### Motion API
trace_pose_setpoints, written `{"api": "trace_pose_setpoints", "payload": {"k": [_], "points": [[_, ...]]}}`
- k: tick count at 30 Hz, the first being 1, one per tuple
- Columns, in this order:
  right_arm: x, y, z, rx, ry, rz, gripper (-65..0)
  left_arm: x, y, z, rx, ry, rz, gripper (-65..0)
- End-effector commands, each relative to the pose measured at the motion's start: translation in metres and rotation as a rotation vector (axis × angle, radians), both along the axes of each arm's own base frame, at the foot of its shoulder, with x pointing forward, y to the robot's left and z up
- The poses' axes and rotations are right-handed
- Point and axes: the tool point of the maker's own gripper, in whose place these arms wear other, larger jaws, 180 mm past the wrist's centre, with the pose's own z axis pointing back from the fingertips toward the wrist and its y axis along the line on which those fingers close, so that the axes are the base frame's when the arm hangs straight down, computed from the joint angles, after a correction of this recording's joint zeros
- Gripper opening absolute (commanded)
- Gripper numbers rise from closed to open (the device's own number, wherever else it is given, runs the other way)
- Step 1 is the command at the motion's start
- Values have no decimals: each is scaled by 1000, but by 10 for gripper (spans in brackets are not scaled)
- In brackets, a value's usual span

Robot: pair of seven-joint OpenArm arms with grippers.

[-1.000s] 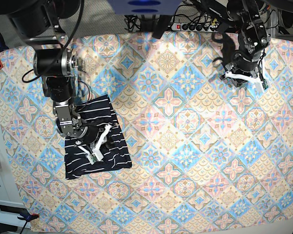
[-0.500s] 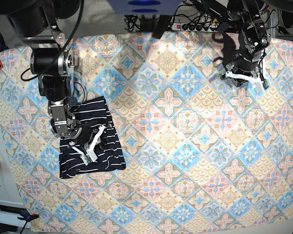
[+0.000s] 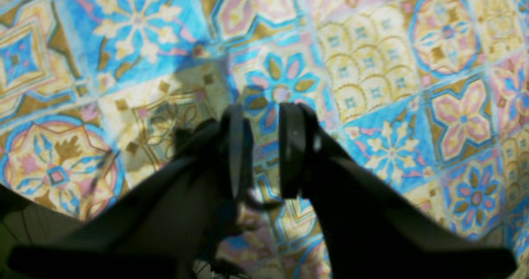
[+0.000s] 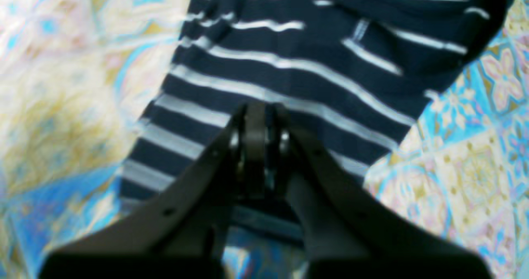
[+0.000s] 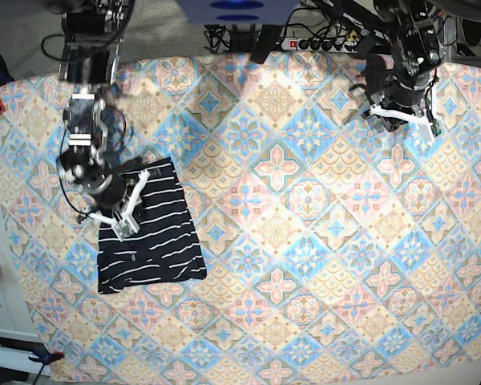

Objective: Fold the T-shirt properly

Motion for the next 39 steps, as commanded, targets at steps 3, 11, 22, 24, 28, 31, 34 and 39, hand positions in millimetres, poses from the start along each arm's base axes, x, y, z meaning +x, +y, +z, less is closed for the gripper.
{"api": "trace_pose_setpoints", "payload": {"k": [3, 11, 22, 24, 28, 31, 34, 39], "points": [[-15, 0, 22, -23, -59, 15, -619, -1, 2, 13, 26, -30, -11, -506], [-87, -42, 22, -114, 2, -84, -619, -36, 1, 6, 35, 46, -20, -506], [-217, -83, -18, -194, 273, -160, -621, -103, -4, -5, 32, 197, -38, -542], [-238, -90, -21, -207, 318, -170, -621, -114, -4, -7, 32, 226, -38, -542], [-278, -108, -24, -240, 401, -209, -643, -138, -10, -11, 19, 287, -55, -542], [-306, -109, -28, -238, 463, -232, -650, -155, -28, -17, -16, 335, -99, -542], [-325, -106, -32, -230, 507, -237, -650, -167, -41, -23, -38, 377, -140, -542], [-362, -99, -54, -153, 612, -285, -650, -192, -64, -52, -76, 480, -239, -569]]}}
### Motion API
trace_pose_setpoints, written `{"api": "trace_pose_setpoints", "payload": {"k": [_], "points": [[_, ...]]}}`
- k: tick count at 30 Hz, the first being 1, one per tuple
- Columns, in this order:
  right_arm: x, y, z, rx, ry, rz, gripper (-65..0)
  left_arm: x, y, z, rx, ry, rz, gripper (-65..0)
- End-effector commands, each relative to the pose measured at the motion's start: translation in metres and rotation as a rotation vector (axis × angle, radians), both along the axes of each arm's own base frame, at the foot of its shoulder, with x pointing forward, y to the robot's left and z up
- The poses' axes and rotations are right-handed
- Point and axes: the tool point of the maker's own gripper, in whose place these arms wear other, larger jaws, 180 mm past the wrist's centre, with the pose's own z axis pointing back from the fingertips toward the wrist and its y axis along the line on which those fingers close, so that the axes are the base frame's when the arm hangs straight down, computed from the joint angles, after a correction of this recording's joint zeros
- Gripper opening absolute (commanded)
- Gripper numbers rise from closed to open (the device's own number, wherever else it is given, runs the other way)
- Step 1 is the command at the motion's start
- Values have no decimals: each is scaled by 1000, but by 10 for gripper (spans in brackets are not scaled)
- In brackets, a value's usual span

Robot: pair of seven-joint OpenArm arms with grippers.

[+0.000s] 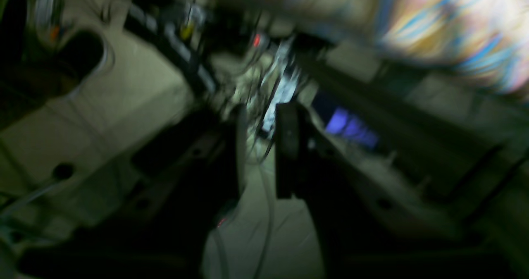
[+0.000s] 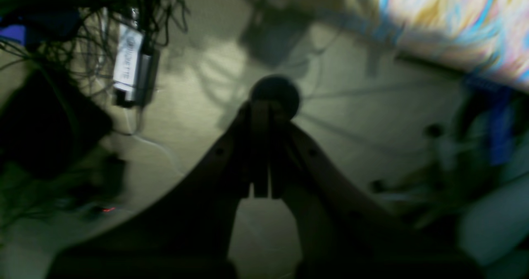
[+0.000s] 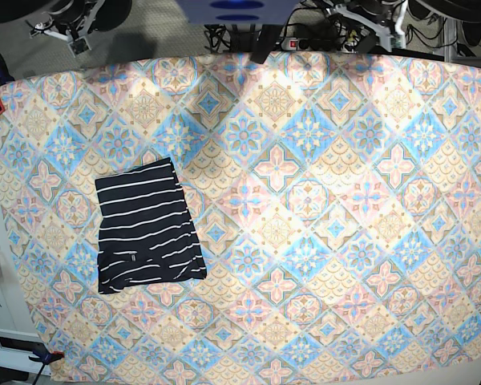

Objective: Fold the T-shirt properly

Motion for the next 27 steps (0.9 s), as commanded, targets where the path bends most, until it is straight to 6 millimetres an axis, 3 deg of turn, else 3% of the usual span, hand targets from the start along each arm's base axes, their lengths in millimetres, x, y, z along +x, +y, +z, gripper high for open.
{"api": "trace_pose_setpoints", "payload": {"k": [1, 4, 7, 9, 14, 17, 22, 27], "points": [[-14, 0, -4, 27, 27, -29, -650, -3, -2, -5, 1, 14, -39, -582], [-52, 4, -30, 115, 115, -147, -650, -13, -7, -29, -21, 76, -76, -625], [-49, 9, -55, 172, 110, -224, -650, -26, -8, -54, -29, 147, -75, -650], [-57, 15, -74, 212, 129, -281, -650, -34, -12, -73, -38, 188, -79, -650], [-71, 54, -110, 340, 153, -331, -650, -48, -29, -107, -42, 191, -128, -650], [-72, 65, -125, 383, 158, -355, -650, -61, -34, -129, -36, 221, -152, -650], [-73, 82, -151, 444, 169, -458, -650, -83, -26, -162, 13, 243, -187, -650], [-67, 94, -164, 487, 132, -555, -650, -82, -8, -183, 86, 197, -237, -650]]}}
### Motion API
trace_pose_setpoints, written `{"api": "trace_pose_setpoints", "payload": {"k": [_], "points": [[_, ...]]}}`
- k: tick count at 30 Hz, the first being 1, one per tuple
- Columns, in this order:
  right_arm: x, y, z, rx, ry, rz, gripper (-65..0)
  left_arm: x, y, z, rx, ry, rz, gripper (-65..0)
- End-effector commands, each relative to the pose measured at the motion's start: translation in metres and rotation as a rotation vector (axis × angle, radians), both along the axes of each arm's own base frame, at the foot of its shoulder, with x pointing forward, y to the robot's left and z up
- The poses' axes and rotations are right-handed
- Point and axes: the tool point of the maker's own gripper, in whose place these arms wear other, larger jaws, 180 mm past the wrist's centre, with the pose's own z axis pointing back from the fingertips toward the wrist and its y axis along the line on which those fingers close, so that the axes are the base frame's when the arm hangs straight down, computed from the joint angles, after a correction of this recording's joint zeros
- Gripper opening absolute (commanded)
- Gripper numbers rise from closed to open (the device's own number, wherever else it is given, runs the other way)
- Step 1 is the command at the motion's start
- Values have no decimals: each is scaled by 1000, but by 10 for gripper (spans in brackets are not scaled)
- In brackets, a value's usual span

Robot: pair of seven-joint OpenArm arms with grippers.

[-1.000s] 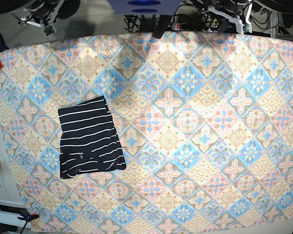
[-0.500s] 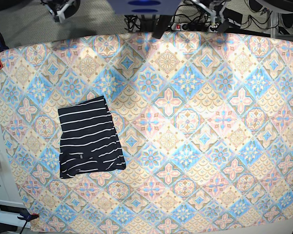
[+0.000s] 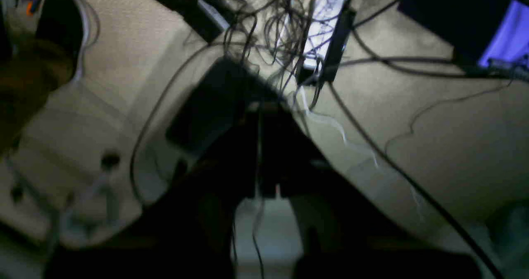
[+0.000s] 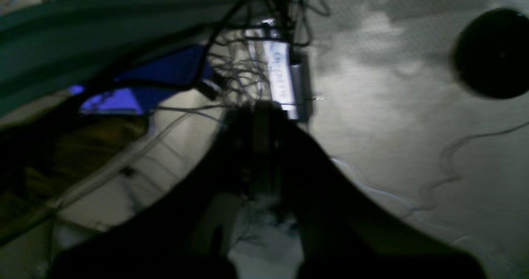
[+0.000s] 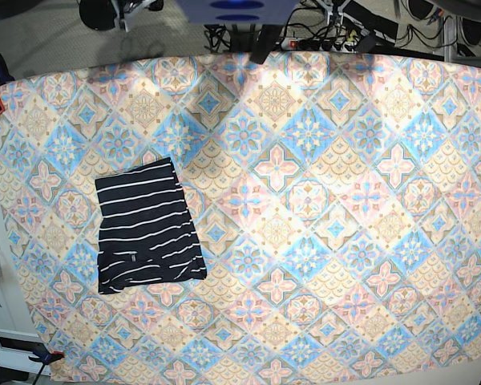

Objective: Fold the T-shirt properly

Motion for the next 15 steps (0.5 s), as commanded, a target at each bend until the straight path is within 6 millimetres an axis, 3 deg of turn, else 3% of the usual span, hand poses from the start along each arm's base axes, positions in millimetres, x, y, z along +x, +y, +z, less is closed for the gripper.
{"api": "trace_pose_setpoints", "payload": {"k": [1, 7, 11, 15], "points": [[-4, -3, 0, 1, 1, -14, -650, -1, 7, -3, 19, -6, -19, -650], [13, 13, -9, 29, -13, -83, -650, 14, -1, -19, 36, -39, -129, -650], [35, 50, -13, 74, -32, -114, -650, 26, -6, -20, 27, -68, -159, -650], [32, 49, -22, -19, 0, -114, -650, 29, -6, -21, 28, -73, -159, -650]]}}
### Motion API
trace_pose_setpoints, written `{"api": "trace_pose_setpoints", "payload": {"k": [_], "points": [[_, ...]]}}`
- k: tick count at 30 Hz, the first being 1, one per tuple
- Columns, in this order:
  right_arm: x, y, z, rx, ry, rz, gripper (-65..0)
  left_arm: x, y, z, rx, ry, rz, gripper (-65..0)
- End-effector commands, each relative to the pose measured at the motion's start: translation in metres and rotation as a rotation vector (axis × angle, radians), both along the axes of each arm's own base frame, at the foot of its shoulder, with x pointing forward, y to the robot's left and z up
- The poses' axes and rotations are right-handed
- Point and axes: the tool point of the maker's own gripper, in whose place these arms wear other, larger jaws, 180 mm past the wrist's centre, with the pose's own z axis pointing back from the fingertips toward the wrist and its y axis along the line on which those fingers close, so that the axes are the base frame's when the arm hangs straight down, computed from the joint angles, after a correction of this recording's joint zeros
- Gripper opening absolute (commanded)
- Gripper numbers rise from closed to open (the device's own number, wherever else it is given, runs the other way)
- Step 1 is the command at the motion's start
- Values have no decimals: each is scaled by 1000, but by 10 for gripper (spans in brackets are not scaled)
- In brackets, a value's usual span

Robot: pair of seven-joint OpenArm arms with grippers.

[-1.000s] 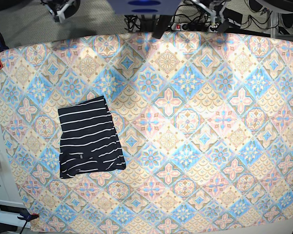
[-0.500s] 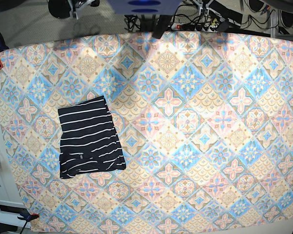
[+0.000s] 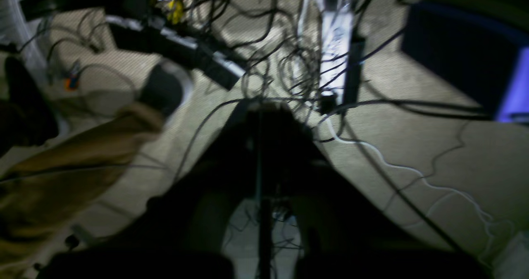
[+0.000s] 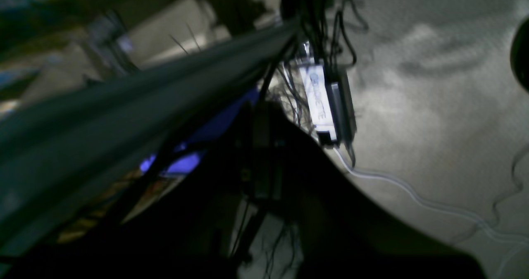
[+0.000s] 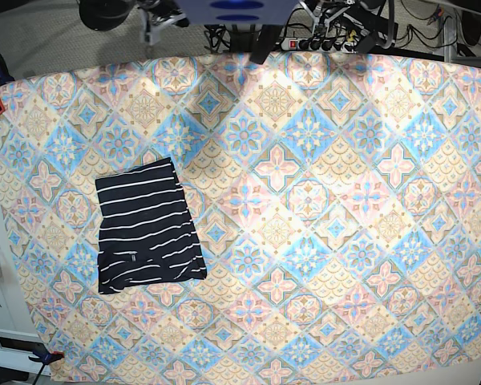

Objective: Fold the T-shirt properly

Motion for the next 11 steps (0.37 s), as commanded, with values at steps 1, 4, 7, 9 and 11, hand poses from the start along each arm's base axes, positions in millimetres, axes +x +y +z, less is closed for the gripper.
{"api": "trace_pose_setpoints", "payload": {"k": [1, 4, 7, 9, 11], "points": [[-7, -15, 0, -32, 6, -4, -650, -2, 3, 0, 4, 1, 2, -650], [-4, -16, -1, -37, 3, -11, -650, -2, 3, 0, 4, 1, 2, -650], [19, 0, -1, -12, -33, -10, -650, -2, 3, 0, 4, 1, 2, -650], [26, 1, -1, -10, -44, -11, -650, -2, 3, 0, 4, 1, 2, -650], [29, 1, -1, -10, -49, -11, -650, -2, 3, 0, 4, 1, 5, -650]]}}
